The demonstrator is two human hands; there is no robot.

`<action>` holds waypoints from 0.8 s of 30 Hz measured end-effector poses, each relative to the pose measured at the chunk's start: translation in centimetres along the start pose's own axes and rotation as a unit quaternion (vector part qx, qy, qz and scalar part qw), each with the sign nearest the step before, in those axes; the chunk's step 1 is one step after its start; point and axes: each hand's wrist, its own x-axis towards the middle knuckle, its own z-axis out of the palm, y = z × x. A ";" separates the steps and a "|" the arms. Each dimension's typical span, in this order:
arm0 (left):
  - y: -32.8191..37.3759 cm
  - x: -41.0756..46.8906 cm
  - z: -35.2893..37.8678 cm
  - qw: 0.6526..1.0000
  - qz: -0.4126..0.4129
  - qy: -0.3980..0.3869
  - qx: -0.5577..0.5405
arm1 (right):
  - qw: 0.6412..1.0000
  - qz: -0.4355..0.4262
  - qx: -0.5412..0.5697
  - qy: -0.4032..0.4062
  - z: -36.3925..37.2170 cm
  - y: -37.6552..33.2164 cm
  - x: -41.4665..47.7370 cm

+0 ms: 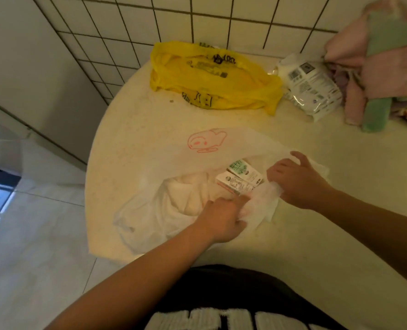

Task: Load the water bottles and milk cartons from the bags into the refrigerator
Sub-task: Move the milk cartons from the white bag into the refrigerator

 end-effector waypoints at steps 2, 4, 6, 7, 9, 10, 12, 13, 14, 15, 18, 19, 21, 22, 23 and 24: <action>0.2 0.3 0.1 1.000 0.013 0.008 -0.005 | 0.998 0.031 0.041 -0.044 0.6 0.4 -1.4; 0.0 0.3 -0.4 0.995 0.016 0.101 -0.022 | 0.980 0.077 0.136 -0.122 0.8 0.6 -2.4; -0.7 0.4 -1.6 0.974 0.011 0.225 -0.006 | 0.956 0.109 0.249 -0.108 1.0 0.2 -2.6; -1.2 0.6 -2.3 0.965 0.004 0.263 0.015 | 0.945 0.124 0.292 -0.076 1.2 -0.1 -2.6; -3.0 1.8 -3.7 0.966 -0.030 0.250 0.065 | 0.933 0.152 0.325 -0.012 1.8 -0.4 -1.9; -4.0 2.6 -4.4 0.973 -0.056 0.212 0.075 | 0.933 0.165 0.319 0.007 2.1 -0.5 -1.5; -5.7 4.2 -5.6 0.984 -0.102 0.126 0.078 | 0.943 0.180 0.281 0.015 3.0 -0.4 -0.4; -6.3 5.0 -6.1 0.985 -0.114 0.094 0.085 | 0.947 0.185 0.262 0.010 3.5 -0.3 0.1; -6.7 5.6 -6.6 0.985 -0.120 0.073 0.097 | 0.949 0.191 0.249 0.005 4.0 -0.1 0.5; -7.0 6.3 -7.1 0.985 -0.124 0.062 0.105 | 0.949 0.199 0.243 0.004 4.5 0.1 0.9; -7.0 8.5 -8.5 0.982 -0.132 0.077 0.107 | 0.946 0.230 0.227 0.008 5.6 1.0 1.5; -6.9 9.3 -9.0 0.983 -0.130 0.084 0.104 | 0.945 0.245 0.216 -0.003 5.9 1.3 1.6; -6.7 10.9 -9.6 0.983 -0.123 0.083 0.104 | 0.940 0.269 0.204 -0.044 6.4 1.9 1.5; -6.7 11.5 -9.7 0.984 -0.122 0.079 0.106 | 0.939 0.273 0.201 -0.062 6.7 2.1 1.4; -6.8 12.1 -9.5 0.984 -0.122 0.075 0.107 | 0.937 0.274 0.202 -0.074 7.1 2.1 1.3; -7.1 12.5 -9.2 0.984 -0.122 0.066 0.111 | 0.936 0.273 0.208 -0.083 7.5 2.0 1.1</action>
